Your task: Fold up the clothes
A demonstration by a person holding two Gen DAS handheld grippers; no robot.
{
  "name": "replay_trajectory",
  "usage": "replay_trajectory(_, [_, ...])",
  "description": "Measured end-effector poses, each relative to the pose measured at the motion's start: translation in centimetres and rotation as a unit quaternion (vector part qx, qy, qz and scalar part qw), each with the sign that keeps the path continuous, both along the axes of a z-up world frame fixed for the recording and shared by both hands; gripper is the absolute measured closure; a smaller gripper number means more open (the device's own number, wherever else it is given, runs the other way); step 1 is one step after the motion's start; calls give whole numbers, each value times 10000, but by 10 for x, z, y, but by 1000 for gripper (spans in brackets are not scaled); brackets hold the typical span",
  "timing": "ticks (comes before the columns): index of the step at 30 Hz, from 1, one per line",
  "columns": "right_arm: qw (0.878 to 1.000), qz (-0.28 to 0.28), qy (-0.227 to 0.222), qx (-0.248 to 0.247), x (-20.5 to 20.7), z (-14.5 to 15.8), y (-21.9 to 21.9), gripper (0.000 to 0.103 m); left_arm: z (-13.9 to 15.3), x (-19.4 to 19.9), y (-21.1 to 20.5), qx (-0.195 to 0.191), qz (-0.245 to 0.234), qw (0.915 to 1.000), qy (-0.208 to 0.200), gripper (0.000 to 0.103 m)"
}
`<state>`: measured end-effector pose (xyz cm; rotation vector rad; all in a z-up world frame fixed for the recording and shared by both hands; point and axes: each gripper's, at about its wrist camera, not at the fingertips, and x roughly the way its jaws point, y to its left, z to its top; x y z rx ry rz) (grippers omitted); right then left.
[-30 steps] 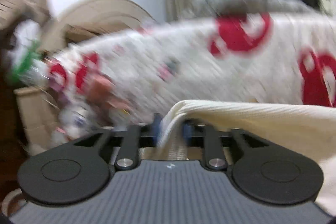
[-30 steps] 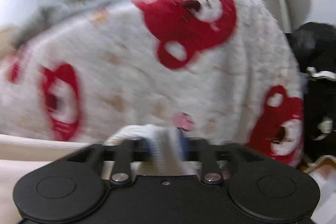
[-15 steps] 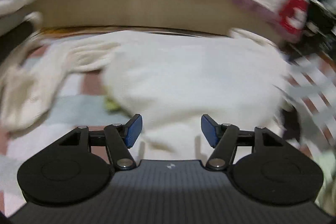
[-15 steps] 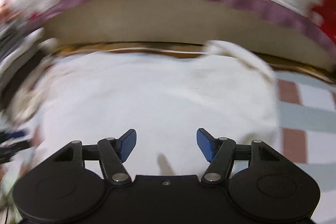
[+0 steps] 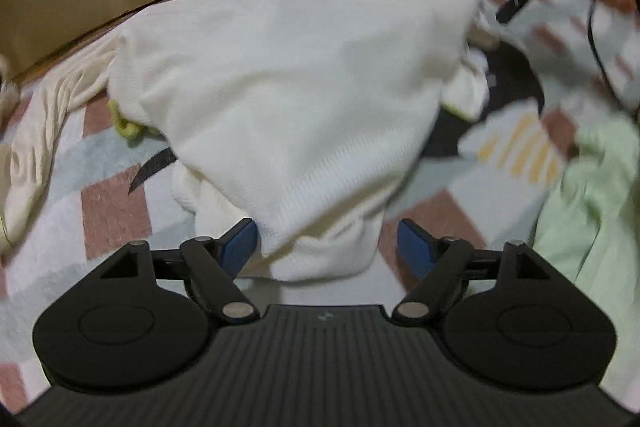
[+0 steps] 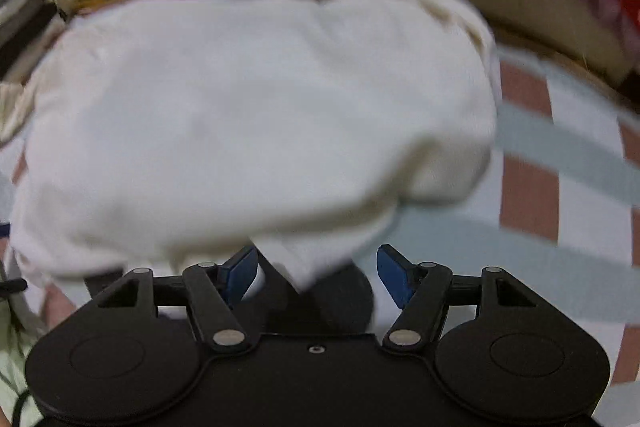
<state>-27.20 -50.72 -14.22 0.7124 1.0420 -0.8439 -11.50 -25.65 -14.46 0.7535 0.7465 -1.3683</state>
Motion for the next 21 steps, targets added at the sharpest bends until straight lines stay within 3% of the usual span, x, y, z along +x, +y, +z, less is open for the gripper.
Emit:
replay_trajectory(1, [10000,35,36,53,-2,-5,1,37,-2,-4,-1,26,-60,9998,-181,25])
replay_trajectory(3, [9998,104,108,160,-6,-16,3,50,-4,-1,-6,-9,45,9999,-166,25])
replay_trajectory(5, [9995,265,104,162,-4,-23,4,50,-7,3,-11,-45,154,9998,-145,30])
replay_trajectory(7, [9984,558,-75,79,9,-22,8,50,-7,10,-16,-185,290,9992,-185,71])
replay_trajectory(8, [9970,761,-128,-7,19,-22,11,50,-7,13,-19,-262,353,9988,-232,99])
replay_trajectory(11, [9890,1316,332,-589,51,-29,18,45,12,33,-27,-985,756,9923,-16,99])
replay_trajectory(13, [9822,1417,809,-927,62,-39,16,51,25,47,-32,-1467,1022,9838,130,99])
replay_trajectory(14, [9836,1285,799,-979,60,-39,11,78,30,58,-34,-1675,1293,9770,282,99])
replay_trajectory(15, [9850,1146,779,-1024,58,-39,6,99,34,70,-35,-1879,1566,9686,435,99])
replay_trajectory(18, [9938,394,114,-1033,42,-23,-10,100,24,102,-32,-2211,2207,9434,1111,98])
replay_trajectory(21, [9899,-250,38,-1393,32,-6,-15,100,13,104,-35,-2005,2319,9465,1013,97])
